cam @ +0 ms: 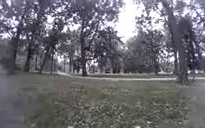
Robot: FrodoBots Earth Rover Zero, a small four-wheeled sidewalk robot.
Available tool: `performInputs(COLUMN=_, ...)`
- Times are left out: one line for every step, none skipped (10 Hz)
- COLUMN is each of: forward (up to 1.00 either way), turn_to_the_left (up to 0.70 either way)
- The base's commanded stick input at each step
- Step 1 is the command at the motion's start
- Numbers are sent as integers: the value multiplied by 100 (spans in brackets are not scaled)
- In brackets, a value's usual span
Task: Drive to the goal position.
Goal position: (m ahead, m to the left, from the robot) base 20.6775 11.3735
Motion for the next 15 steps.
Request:
performInputs(forward=68, turn_to_the_left=-13)
performInputs(forward=68, turn_to_the_left=-10)
performInputs(forward=68, turn_to_the_left=-4)
performInputs(forward=68, turn_to_the_left=0)
performInputs(forward=69, turn_to_the_left=0)
performInputs(forward=68, turn_to_the_left=0)
performInputs(forward=68, turn_to_the_left=0)
performInputs(forward=68, turn_to_the_left=0)
performInputs(forward=68, turn_to_the_left=0)
performInputs(forward=69, turn_to_the_left=0)
performInputs(forward=68, turn_to_the_left=0)
performInputs(forward=68, turn_to_the_left=0)
performInputs(forward=68, turn_to_the_left=0)
performInputs(forward=68, turn_to_the_left=0)
performInputs(forward=68, turn_to_the_left=0)
